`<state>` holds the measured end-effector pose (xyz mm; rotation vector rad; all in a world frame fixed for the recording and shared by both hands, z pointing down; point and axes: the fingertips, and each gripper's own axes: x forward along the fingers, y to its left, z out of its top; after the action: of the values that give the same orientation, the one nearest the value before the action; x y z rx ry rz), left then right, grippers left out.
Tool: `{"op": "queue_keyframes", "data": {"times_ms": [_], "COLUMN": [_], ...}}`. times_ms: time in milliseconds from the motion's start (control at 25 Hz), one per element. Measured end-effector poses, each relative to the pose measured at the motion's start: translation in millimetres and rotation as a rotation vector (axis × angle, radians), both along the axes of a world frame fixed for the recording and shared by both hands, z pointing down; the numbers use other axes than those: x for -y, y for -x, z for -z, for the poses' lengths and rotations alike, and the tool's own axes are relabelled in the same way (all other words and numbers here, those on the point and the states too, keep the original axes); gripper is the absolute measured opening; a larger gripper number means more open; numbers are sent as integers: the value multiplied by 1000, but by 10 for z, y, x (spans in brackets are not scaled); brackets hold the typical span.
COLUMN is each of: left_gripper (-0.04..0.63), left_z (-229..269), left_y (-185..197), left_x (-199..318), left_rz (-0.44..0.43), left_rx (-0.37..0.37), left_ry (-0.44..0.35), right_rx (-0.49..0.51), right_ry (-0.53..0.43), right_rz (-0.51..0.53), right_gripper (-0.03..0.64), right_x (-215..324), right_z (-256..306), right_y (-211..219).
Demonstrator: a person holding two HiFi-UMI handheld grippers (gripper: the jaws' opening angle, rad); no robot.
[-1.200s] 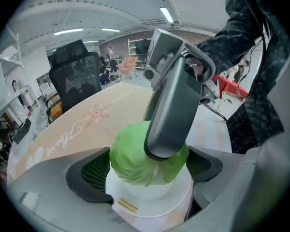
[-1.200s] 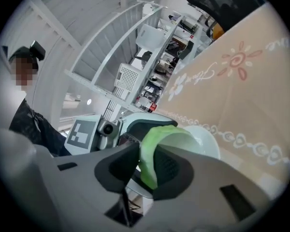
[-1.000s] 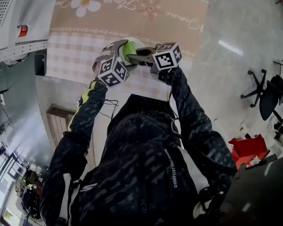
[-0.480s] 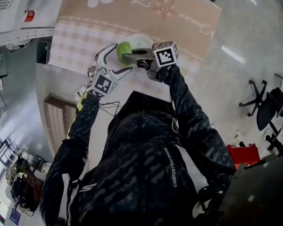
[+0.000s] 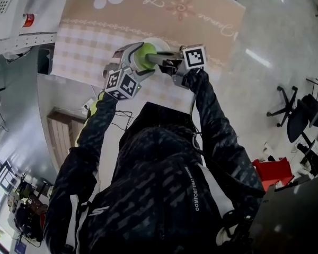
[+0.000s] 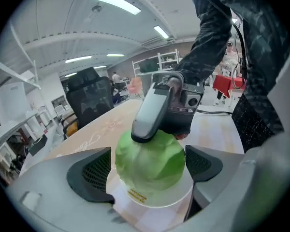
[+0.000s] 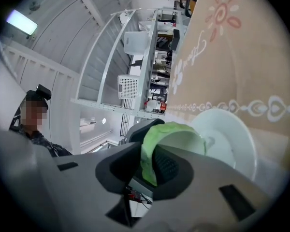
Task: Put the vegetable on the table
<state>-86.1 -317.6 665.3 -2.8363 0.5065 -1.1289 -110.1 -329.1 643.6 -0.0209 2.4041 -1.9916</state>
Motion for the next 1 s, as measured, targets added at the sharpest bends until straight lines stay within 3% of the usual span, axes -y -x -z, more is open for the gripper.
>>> {"op": "queue_keyframes", "data": {"times_ms": [120,240,400,520,600,760,920,1000], "left_gripper": [468,466,465,465,463,462,460,441], "left_z": [-98,-97,-112,-127,-130,-138,-151,-167], "left_y": [-125,-183,-232,-307,-361,-438,-425,-416], "left_x": [22,38,5,-27,-20,17,34,30], "left_rz": [-73,-90,-113,-146,-149,-116,-111,-129], "left_rx": [62,85,182,264,287,285,281,302], "left_ry": [17,16,-20,-57,-65,-50,-44,-59], "right_rx": [-2,-33,-86,-166,-236,-429,-464,-530], "right_ry": [-7,-40,-19,-33,-94,-315,-348,-385], "right_rz": [-14,-7,32,64,67,49,43,73], "right_gripper": [72,84,100,165,189,199,187,133], "right_x": [24,49,-1,-20,14,145,170,138], "right_z": [5,5,-39,-95,-87,-52,-85,-184], "right_y": [-88,-165,-268,-430,-529,-669,-684,-721]}}
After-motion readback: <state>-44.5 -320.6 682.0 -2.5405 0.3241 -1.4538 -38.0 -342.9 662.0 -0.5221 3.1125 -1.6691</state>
